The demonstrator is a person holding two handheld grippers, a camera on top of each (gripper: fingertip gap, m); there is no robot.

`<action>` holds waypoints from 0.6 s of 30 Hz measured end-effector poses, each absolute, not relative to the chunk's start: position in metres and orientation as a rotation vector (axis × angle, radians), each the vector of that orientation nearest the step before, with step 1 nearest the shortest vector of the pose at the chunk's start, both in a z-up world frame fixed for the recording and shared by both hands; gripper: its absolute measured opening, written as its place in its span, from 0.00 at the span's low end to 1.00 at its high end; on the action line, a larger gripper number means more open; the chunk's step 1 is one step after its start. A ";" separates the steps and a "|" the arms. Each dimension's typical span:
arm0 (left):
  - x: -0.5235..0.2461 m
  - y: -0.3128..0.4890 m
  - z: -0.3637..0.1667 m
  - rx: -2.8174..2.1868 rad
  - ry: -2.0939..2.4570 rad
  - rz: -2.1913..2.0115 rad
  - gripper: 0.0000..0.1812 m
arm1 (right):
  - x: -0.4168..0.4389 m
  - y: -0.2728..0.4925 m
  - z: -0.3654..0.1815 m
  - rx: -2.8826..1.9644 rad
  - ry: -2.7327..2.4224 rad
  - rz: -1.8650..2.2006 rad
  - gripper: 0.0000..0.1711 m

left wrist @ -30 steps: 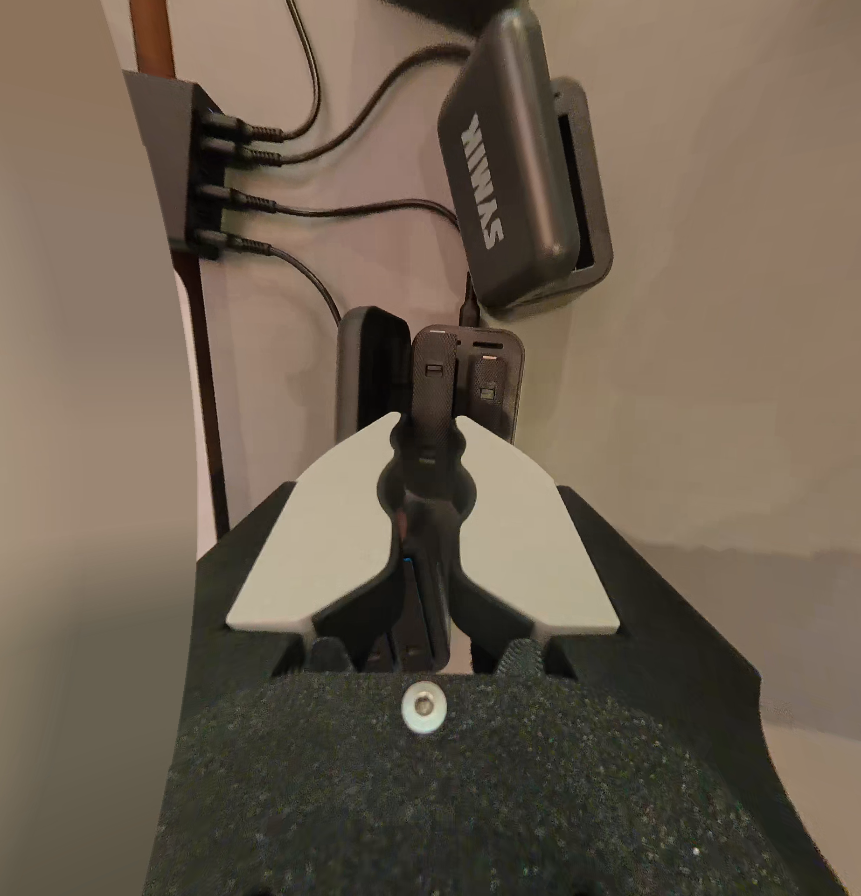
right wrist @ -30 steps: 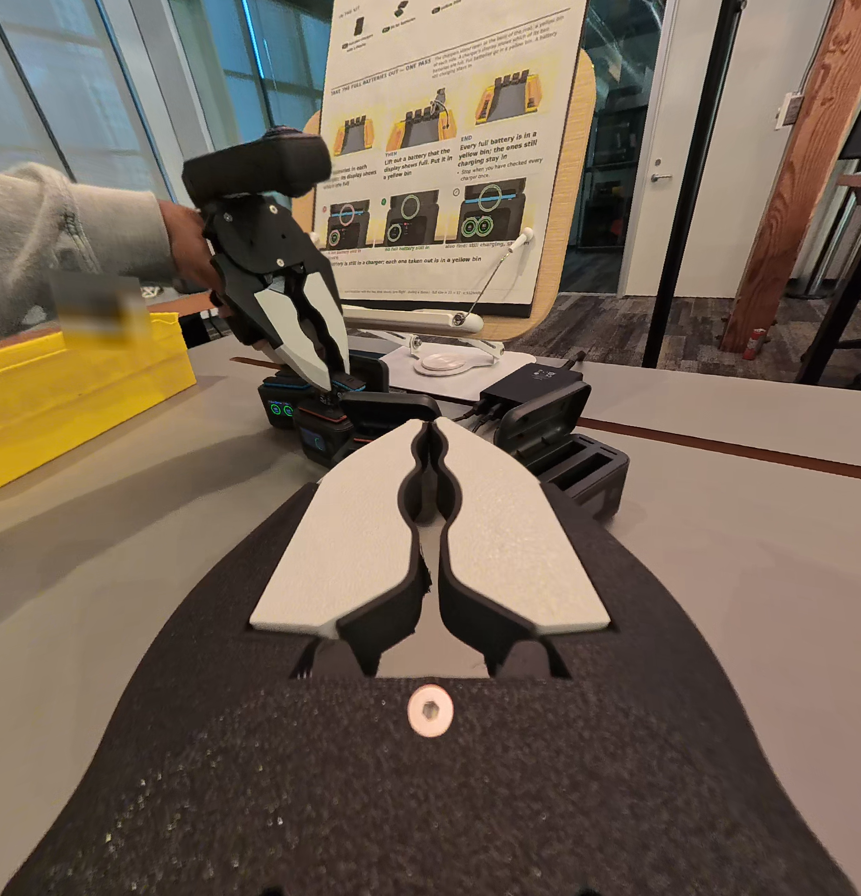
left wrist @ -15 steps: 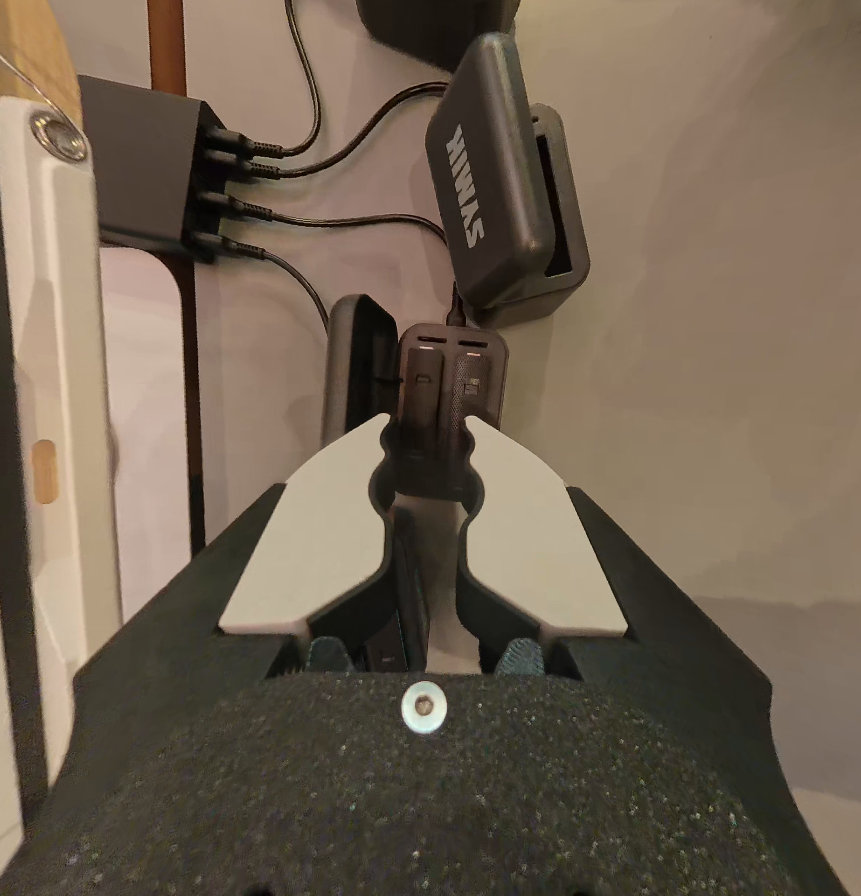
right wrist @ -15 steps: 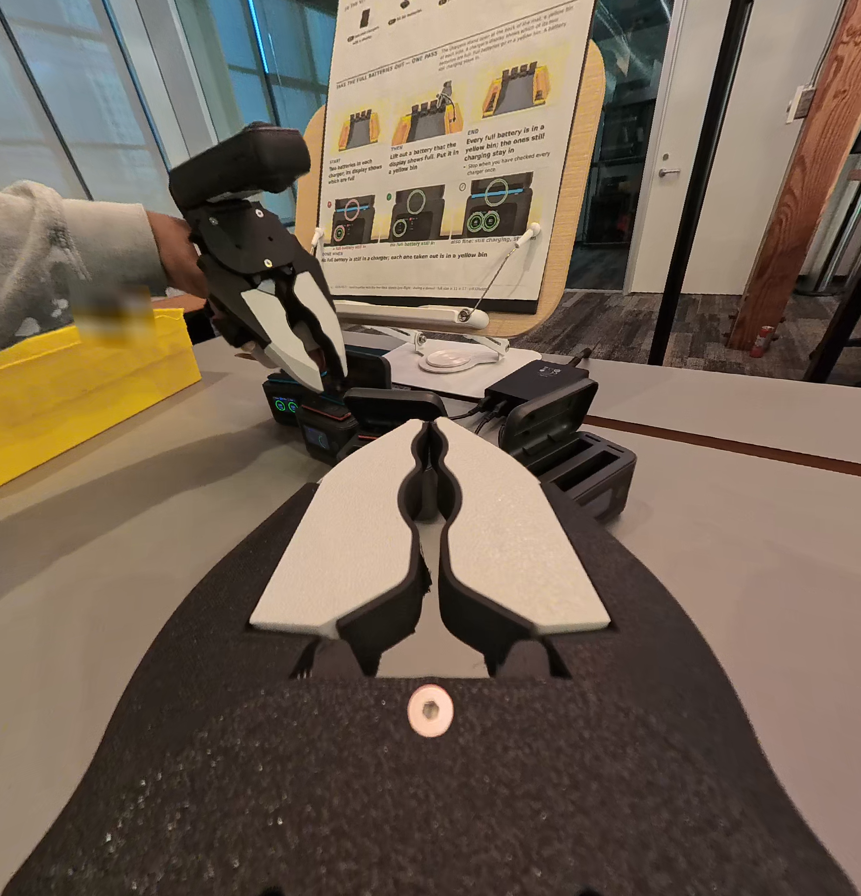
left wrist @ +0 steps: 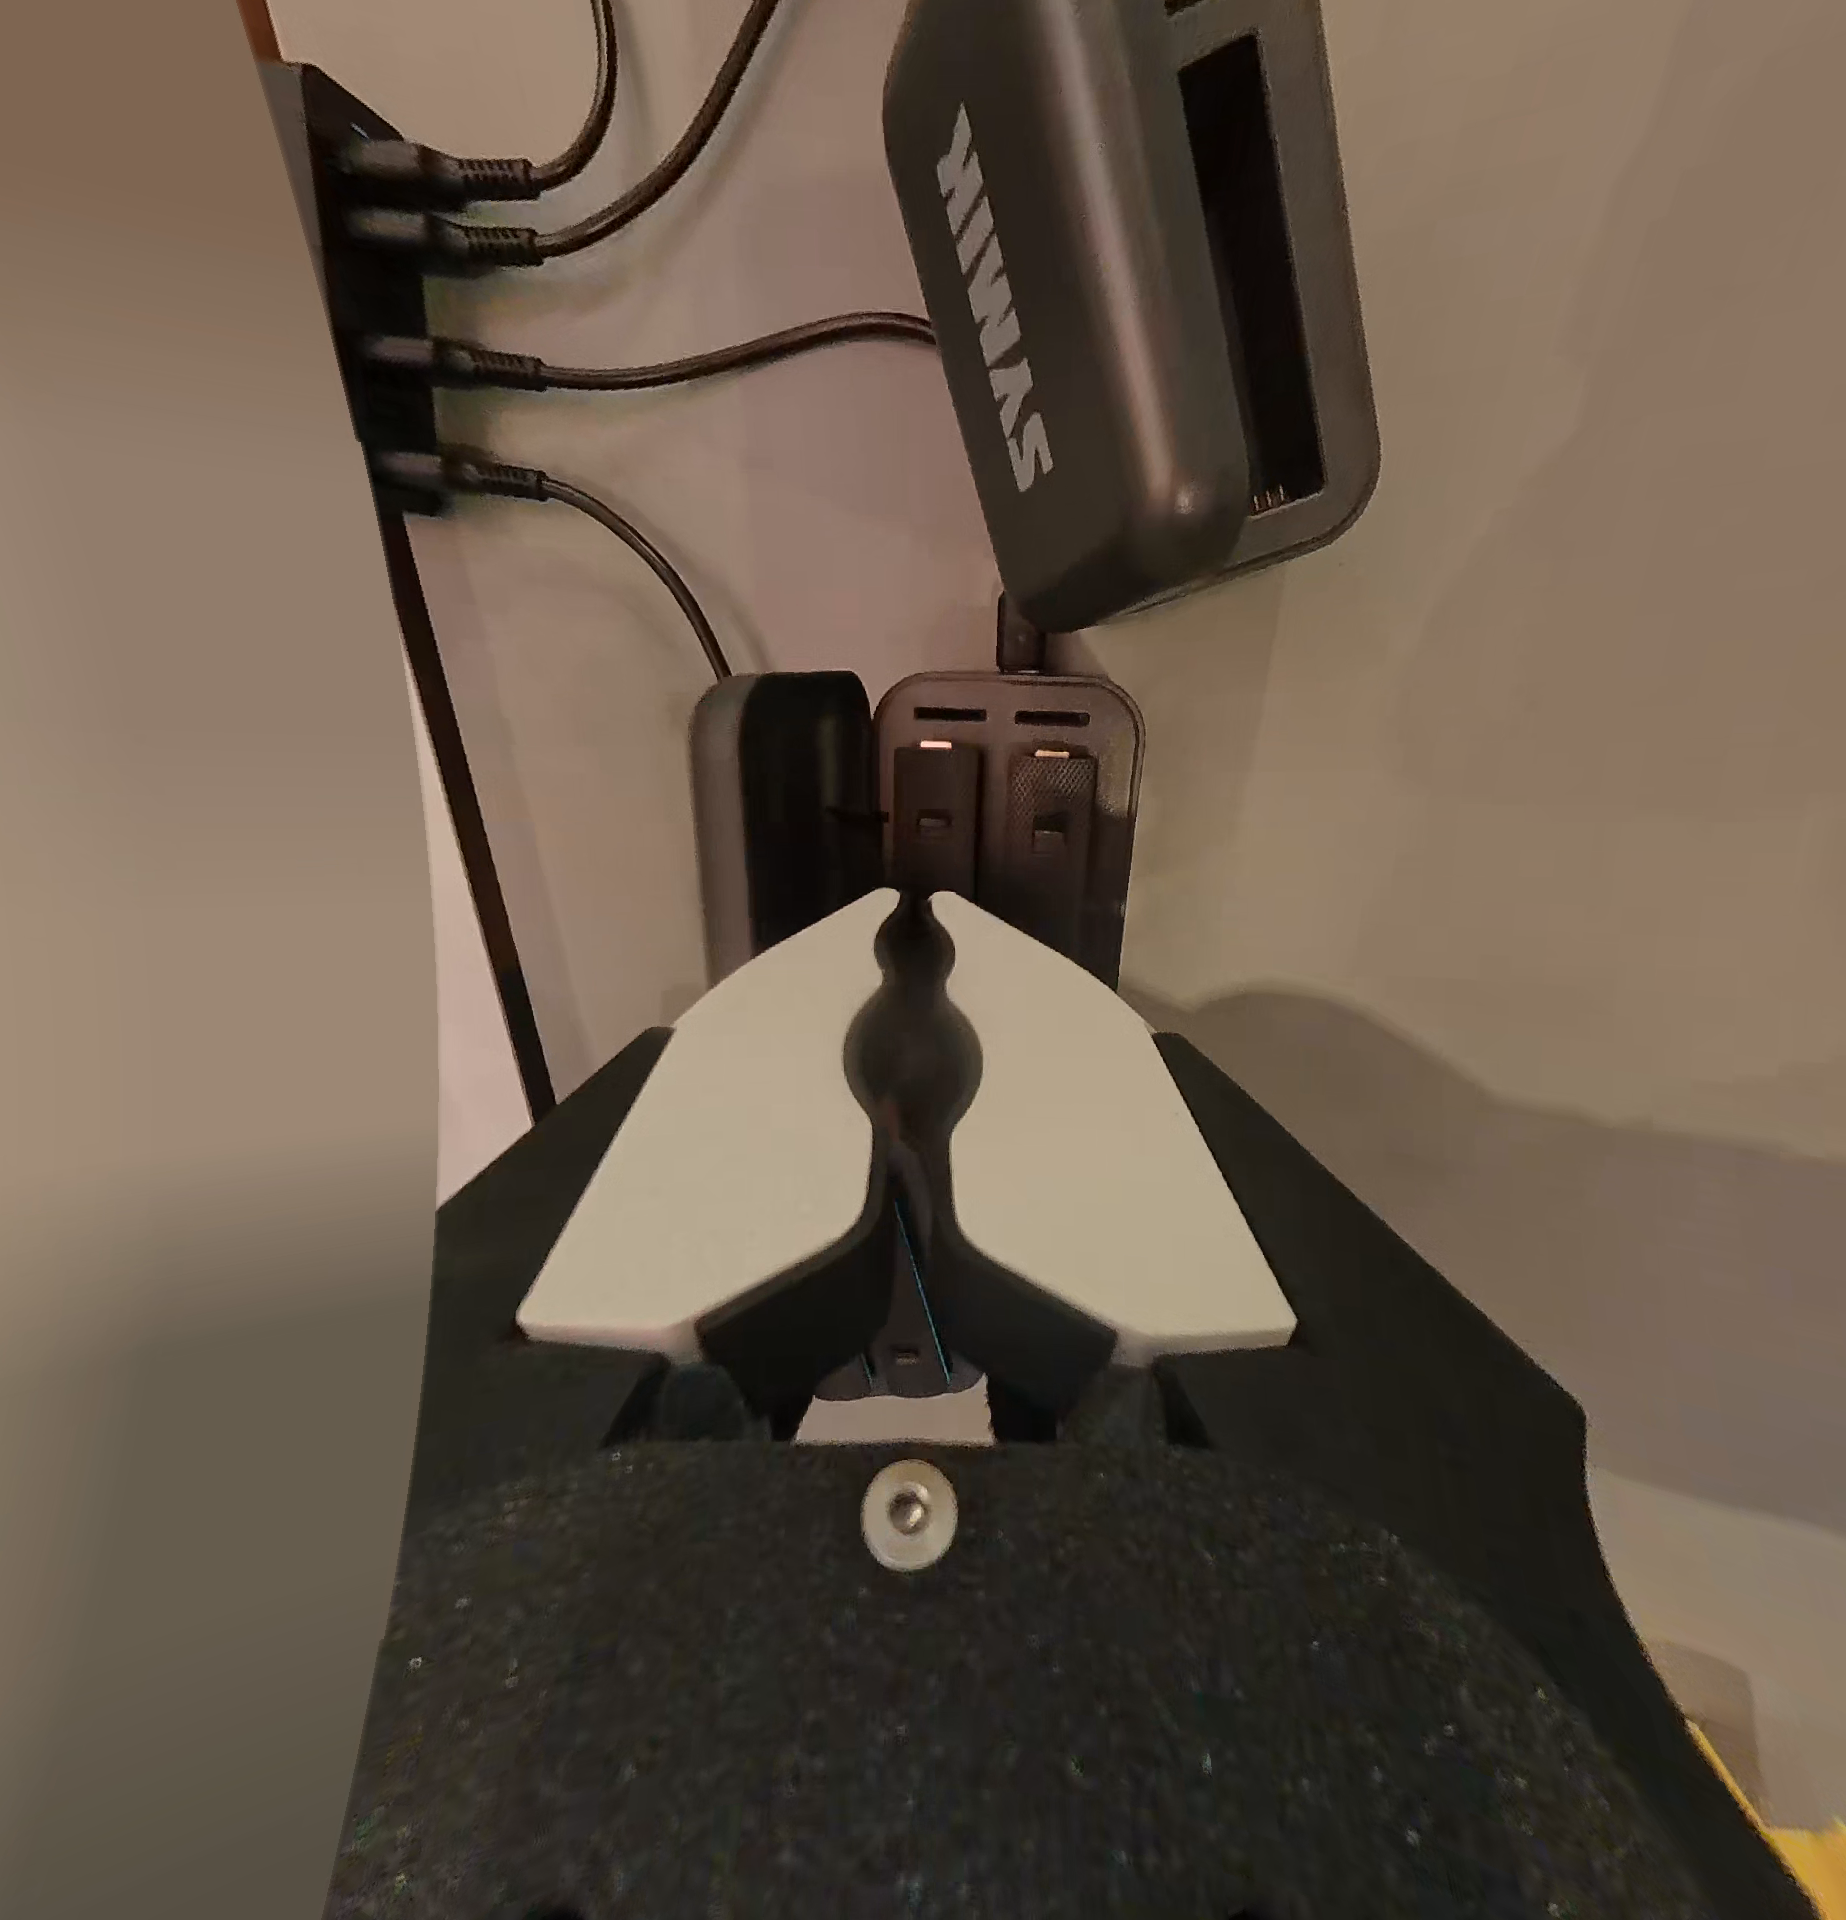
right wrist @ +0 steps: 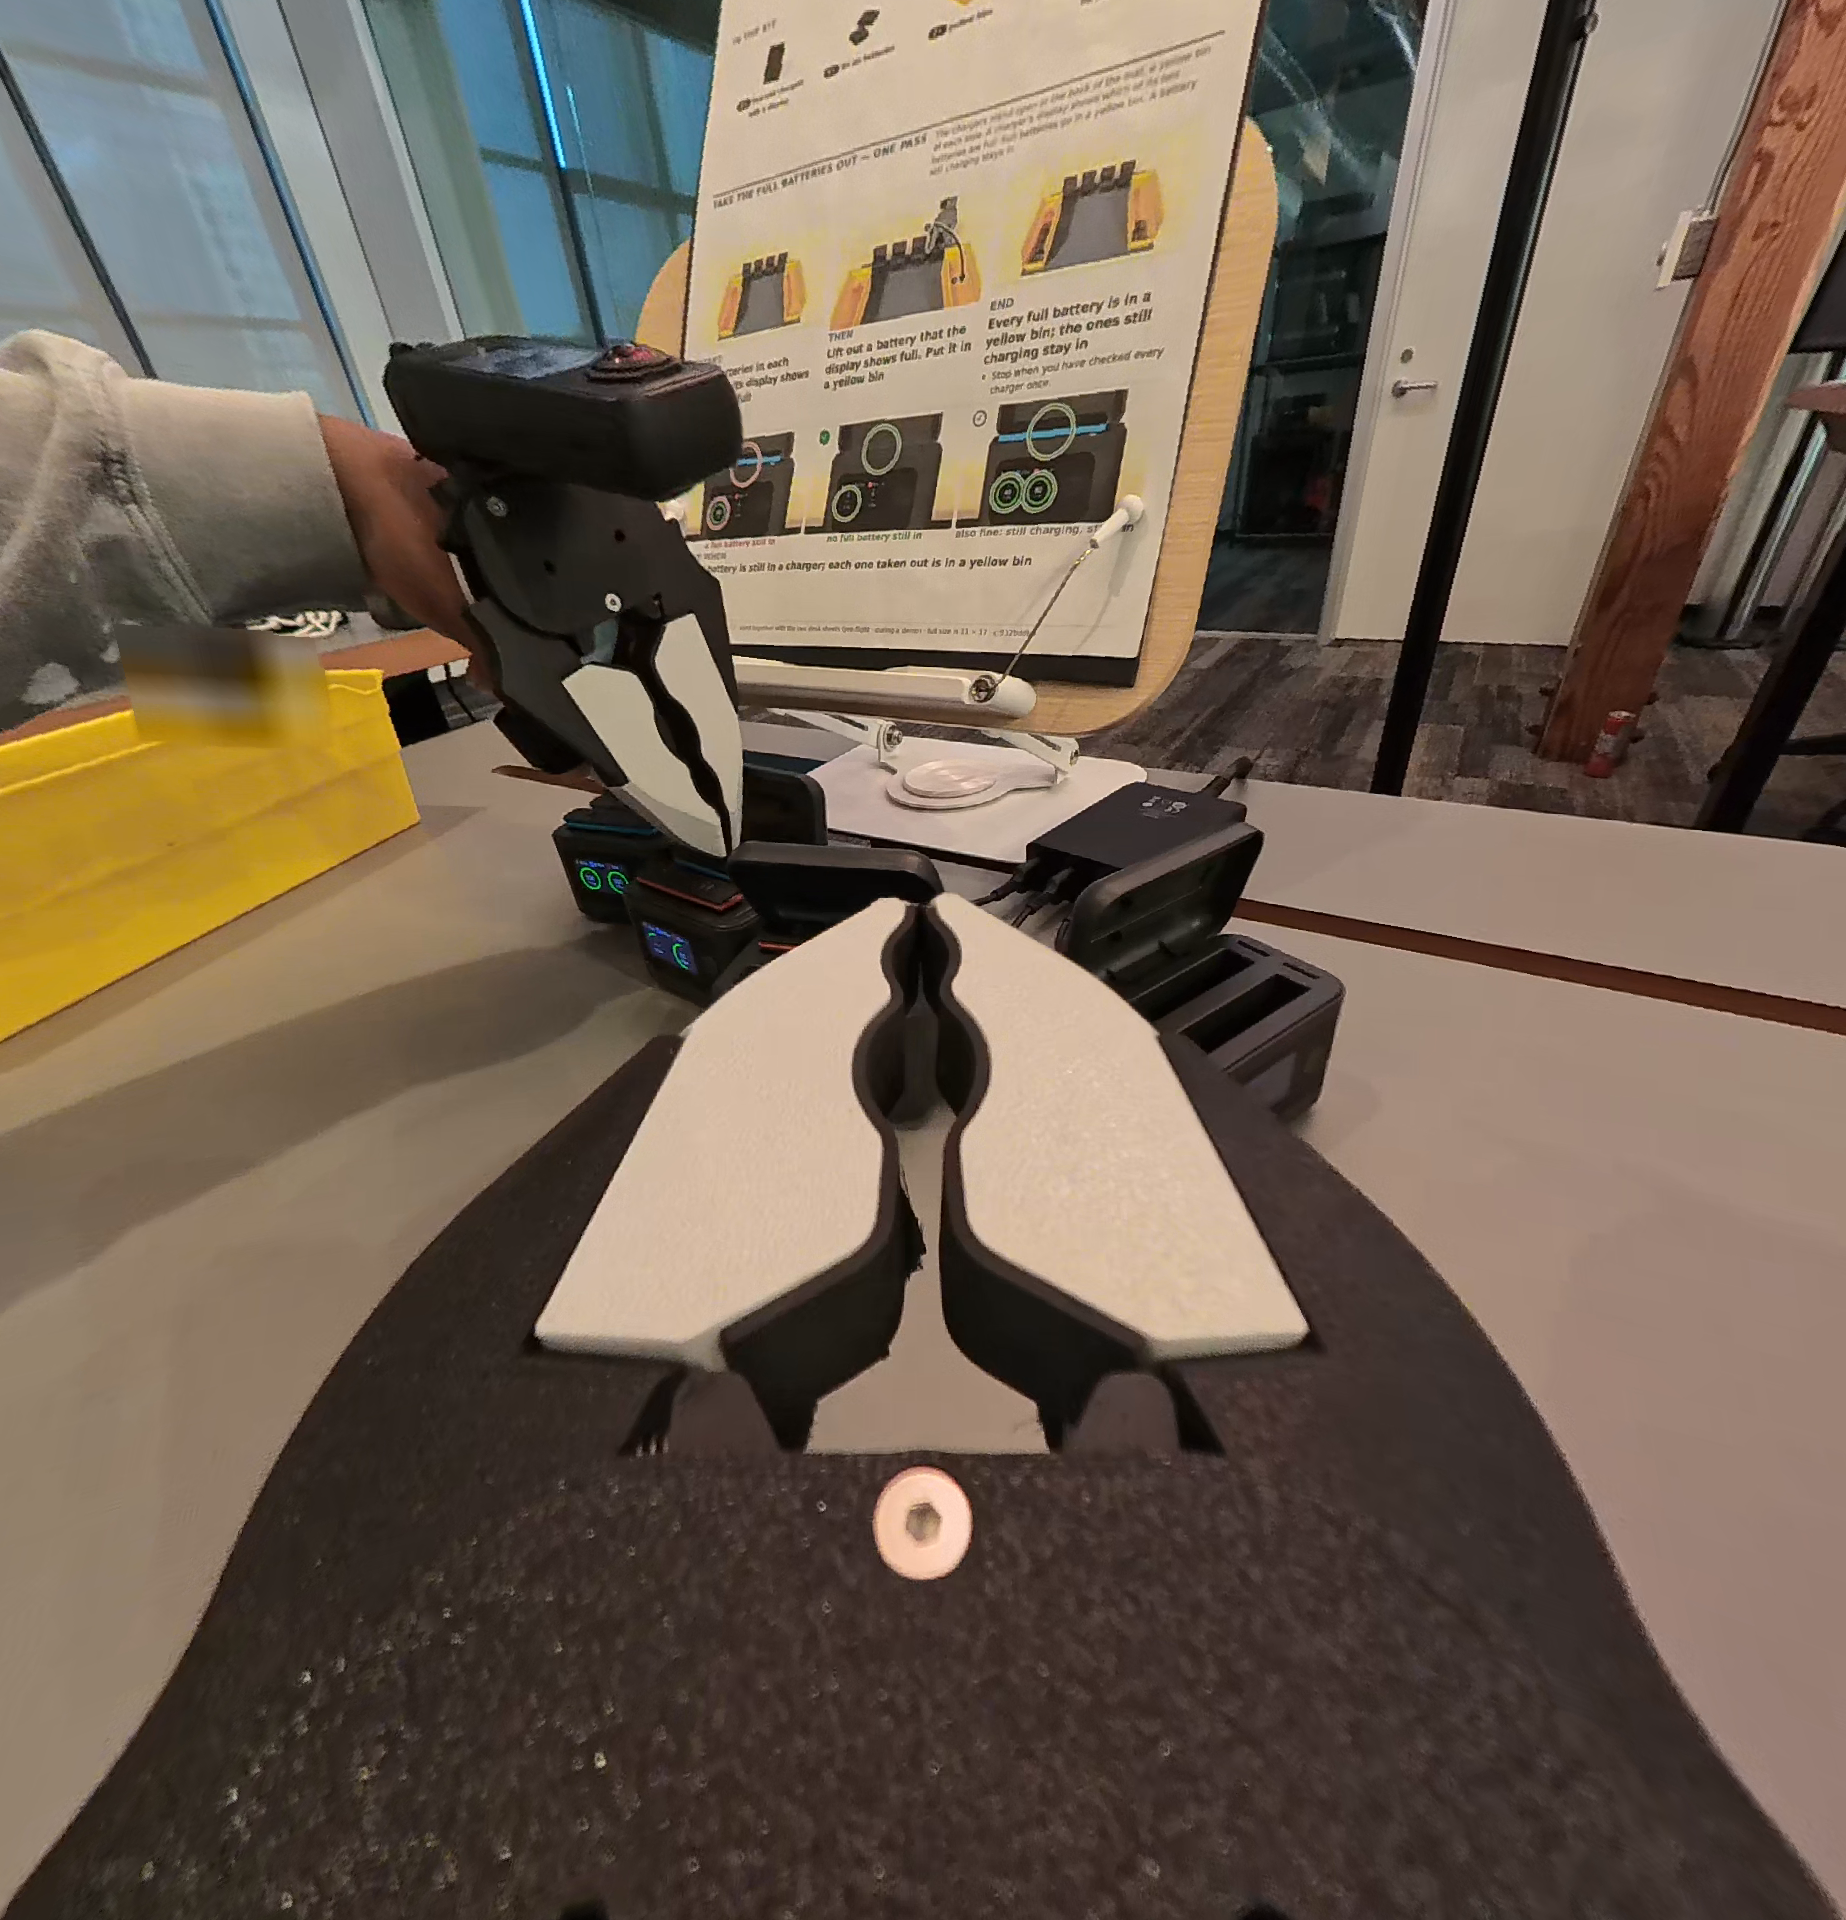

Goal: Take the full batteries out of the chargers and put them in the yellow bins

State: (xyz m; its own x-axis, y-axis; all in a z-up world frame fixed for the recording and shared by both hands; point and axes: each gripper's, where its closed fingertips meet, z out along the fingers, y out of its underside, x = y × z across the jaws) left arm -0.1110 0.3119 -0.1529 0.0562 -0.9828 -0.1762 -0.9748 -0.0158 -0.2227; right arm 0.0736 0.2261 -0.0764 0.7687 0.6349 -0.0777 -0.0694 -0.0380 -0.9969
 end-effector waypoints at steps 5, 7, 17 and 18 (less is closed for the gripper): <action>-0.112 0.312 -0.153 -2.088 1.992 0.004 0.00 | 0.075 0.226 -0.075 -1.499 -0.478 0.599 0.00; -0.112 0.312 -0.154 -2.116 1.988 0.003 0.00 | 0.073 0.225 -0.074 -1.489 -0.485 0.608 0.00; -0.109 0.311 -0.155 -2.164 1.990 0.000 0.01 | 0.059 0.210 -0.064 -1.399 -0.572 0.690 0.00; -0.109 0.311 -0.155 -2.168 1.996 0.003 0.00 | 0.057 0.209 -0.064 -1.394 -0.580 0.697 0.00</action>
